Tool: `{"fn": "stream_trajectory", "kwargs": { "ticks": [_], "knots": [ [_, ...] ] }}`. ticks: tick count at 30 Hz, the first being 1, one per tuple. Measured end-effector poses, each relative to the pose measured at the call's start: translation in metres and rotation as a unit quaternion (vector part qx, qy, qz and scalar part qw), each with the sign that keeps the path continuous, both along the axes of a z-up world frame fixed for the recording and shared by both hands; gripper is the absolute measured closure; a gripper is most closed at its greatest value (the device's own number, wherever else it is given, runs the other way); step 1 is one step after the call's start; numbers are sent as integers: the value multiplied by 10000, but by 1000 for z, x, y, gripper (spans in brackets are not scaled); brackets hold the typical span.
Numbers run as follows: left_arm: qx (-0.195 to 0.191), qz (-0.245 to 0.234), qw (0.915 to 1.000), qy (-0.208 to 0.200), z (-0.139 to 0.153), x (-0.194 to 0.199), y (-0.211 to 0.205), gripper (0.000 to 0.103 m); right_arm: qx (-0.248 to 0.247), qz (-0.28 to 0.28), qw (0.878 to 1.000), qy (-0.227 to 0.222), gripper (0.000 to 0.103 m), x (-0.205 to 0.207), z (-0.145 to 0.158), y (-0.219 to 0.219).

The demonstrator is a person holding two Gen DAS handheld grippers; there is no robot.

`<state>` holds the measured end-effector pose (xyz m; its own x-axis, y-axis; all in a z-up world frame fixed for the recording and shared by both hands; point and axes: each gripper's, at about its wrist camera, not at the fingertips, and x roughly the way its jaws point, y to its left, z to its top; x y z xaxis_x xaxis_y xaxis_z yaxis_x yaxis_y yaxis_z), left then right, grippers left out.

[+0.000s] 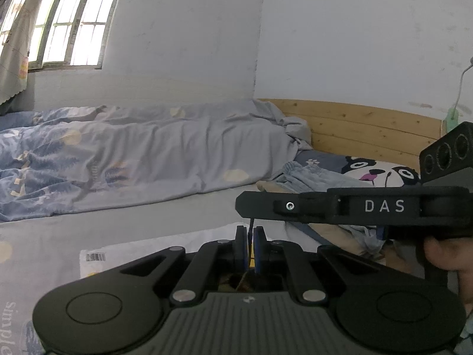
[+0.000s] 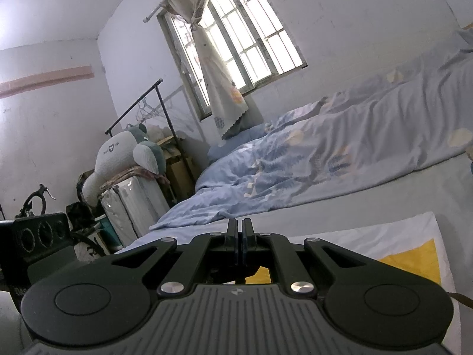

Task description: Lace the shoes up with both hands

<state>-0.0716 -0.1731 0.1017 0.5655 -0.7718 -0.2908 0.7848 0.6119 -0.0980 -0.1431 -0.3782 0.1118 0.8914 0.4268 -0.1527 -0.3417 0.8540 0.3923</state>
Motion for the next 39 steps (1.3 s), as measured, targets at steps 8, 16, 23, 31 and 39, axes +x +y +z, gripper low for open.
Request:
{"fn": "stream_trajectory", "kwargs": {
  "ticks": [8,16,23,31,39],
  "knots": [
    [16,26,10000,-13,-1,1,1,99,105,2,9999,45,100,3,-1,-5],
    [12,12,10000,-3,-2,1,1,99,72,28,9999,66,100,5,0,-4],
    [25,32,10000,-44,-1,0,1,100,127,48,9999,57,100,5,0,-7],
    [24,54,10000,-64,-2,1,0,102,185,28,9998,84,100,4,-2,-10],
    [-58,608,9980,-187,2,10,11,103,305,-321,9990,75,67,0,0,-22]
  ]
}}
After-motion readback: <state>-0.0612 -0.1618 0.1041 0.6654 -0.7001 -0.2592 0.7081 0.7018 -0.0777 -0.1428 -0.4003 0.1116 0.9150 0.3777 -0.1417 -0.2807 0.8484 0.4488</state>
